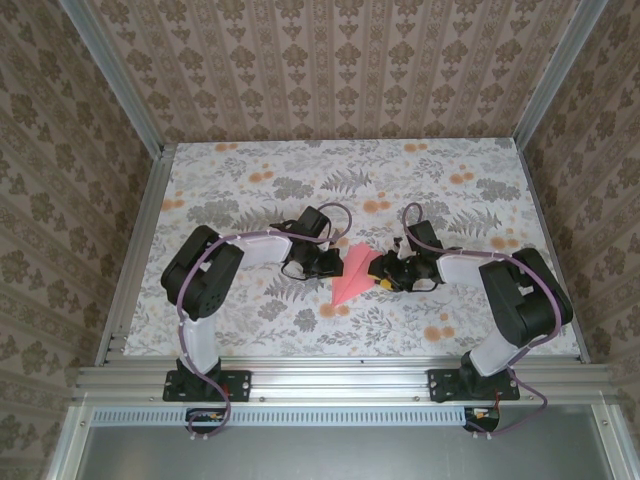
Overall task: Fold a paper plane with a square sheet of paper (pick it up from the middle)
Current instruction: Turn over the paper at the bottom-center of the table.
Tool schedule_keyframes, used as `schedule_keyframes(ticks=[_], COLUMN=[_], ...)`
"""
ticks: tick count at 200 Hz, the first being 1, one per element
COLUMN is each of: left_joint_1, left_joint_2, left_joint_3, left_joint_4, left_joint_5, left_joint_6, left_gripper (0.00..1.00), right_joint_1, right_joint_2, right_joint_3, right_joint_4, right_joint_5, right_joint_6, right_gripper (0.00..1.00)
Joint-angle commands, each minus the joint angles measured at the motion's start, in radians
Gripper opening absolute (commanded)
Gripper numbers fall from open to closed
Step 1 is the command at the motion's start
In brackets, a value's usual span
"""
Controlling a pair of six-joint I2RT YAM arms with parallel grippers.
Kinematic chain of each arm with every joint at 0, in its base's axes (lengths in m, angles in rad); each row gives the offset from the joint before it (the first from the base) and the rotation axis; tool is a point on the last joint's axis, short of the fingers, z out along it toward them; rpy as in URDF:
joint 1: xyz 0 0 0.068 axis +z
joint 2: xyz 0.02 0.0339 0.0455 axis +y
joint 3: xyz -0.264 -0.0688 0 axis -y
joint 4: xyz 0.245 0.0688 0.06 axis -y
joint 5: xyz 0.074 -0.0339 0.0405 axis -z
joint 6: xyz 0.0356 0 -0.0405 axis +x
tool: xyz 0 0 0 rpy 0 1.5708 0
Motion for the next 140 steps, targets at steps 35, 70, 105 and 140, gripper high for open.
schedule_keyframes(ticks=[35, 70, 105, 140], left_joint_1=[-0.013, -0.012, -0.012, -0.012], left_joint_2=[0.020, 0.023, 0.020, 0.022], left_joint_3=[-0.024, -0.022, -0.023, -0.019], left_joint_4=[-0.023, -0.023, -0.024, -0.023], left_joint_5=[0.000, 0.002, 0.000, 0.000], left_joint_6=[0.008, 0.008, 0.007, 0.004], left_gripper=[0.12, 0.12, 0.12, 0.12], right_joint_1=[0.014, 0.015, 0.019, 0.018], right_joint_2=[0.063, 0.128, 0.140, 0.158], right_joint_3=[0.006, 0.048, 0.080, 0.108], right_joint_4=[0.174, 0.222, 0.246, 0.234], right_joint_5=[-0.059, -0.085, -0.113, -0.128], right_joint_6=[0.036, 0.029, 0.013, -0.011], right_gripper=[0.43, 0.46, 0.47, 0.48])
